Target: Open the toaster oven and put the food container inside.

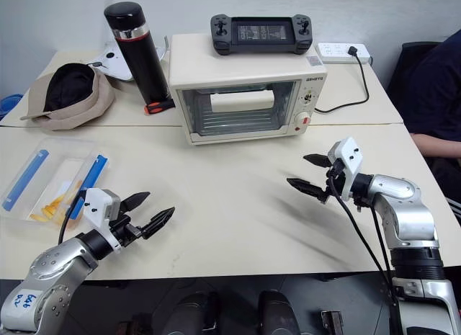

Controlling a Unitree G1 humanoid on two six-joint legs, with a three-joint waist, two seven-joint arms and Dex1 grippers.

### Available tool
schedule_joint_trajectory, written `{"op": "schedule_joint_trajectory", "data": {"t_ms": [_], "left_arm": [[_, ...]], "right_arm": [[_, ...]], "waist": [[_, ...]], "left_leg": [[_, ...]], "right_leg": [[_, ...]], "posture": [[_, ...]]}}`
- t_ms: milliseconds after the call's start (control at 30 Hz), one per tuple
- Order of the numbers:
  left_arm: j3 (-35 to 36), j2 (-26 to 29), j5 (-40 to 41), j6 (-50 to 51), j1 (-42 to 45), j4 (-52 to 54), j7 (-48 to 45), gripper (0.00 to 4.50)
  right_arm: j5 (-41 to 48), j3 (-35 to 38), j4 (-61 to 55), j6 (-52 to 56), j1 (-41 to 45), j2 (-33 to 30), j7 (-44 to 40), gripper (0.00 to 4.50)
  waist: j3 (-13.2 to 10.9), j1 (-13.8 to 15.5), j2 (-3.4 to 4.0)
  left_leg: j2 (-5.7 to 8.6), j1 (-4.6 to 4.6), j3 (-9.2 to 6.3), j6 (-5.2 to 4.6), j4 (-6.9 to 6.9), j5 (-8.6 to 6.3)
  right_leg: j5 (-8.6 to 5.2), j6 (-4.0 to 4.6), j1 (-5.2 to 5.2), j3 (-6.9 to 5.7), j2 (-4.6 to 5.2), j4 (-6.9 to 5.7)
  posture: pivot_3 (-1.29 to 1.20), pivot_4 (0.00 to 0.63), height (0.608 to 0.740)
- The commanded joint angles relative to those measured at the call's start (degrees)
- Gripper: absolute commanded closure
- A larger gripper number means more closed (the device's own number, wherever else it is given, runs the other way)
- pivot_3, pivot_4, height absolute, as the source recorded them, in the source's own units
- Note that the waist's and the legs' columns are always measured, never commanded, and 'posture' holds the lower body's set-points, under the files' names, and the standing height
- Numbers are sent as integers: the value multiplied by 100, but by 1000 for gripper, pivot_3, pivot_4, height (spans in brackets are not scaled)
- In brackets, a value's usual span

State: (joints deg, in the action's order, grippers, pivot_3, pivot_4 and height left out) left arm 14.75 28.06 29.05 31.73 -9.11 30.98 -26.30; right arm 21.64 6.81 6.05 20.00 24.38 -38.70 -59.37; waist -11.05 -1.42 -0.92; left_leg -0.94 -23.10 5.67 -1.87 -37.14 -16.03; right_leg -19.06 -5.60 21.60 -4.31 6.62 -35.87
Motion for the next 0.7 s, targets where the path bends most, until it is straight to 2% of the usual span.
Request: {"op": "schedule_joint_trajectory", "data": {"t_ms": [33,367,500,700], "left_arm": [[-5,83,-68,-24,103,10,9,0],[190,-105,483,261,167,197,18,0],[220,75,629,508,341,395,98,0],[417,481,1638,1084,1118,787,17,0]], "right_arm": [[48,63,-37,-27,91,21,102,22],[165,3,-7,128,174,117,99,22],[262,-29,52,254,490,291,75,22],[644,54,471,702,1384,687,63,22]], "waist": [[0,1,0],[0,-8,0],[0,-9,0],[0,-2,0]], "left_leg": [[0,0,0,0,0,0],[0,0,0,0,0,1],[-1,1,0,1,-2,2],[0,-1,-4,2,-5,3]], "right_leg": [[0,0,0,0,0,0],[0,0,0,-2,-1,-1],[0,0,0,-1,-1,-5],[0,0,0,-3,-1,-6]], "posture": [[0,150,740],[0,150,740],[0,150,740],[0,150,740]]}}
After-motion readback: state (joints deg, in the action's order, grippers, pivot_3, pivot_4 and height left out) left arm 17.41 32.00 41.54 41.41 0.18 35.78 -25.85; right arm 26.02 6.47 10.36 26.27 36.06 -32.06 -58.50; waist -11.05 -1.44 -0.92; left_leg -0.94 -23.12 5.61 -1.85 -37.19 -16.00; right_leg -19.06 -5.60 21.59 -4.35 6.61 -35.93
